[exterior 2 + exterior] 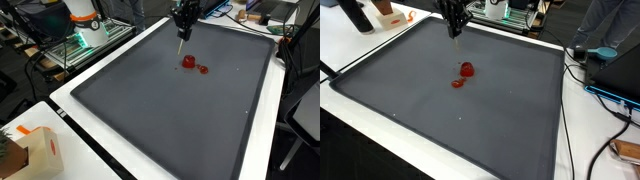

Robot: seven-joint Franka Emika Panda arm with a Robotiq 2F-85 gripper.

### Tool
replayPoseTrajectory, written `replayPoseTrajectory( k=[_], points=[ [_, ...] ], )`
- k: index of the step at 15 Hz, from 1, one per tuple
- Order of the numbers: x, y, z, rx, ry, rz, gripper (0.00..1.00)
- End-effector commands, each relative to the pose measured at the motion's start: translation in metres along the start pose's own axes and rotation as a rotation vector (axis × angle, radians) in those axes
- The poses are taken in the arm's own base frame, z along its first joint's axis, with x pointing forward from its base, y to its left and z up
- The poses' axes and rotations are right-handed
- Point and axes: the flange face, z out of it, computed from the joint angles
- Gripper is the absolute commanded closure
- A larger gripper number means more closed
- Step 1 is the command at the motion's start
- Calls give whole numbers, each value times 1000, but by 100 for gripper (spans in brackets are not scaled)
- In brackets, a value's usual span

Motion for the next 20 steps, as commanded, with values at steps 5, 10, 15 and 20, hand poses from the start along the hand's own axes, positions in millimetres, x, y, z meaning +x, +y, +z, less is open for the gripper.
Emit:
replayPoseTrajectory(
  k=[5, 10, 15, 20],
  points=[
    [0, 0, 0, 0, -1, 0, 97],
    [7, -1, 13, 66, -7, -106, 97],
    [13, 0, 26, 161, 3, -222, 97],
    [15, 3, 38, 202, -27, -291, 97]
  ],
)
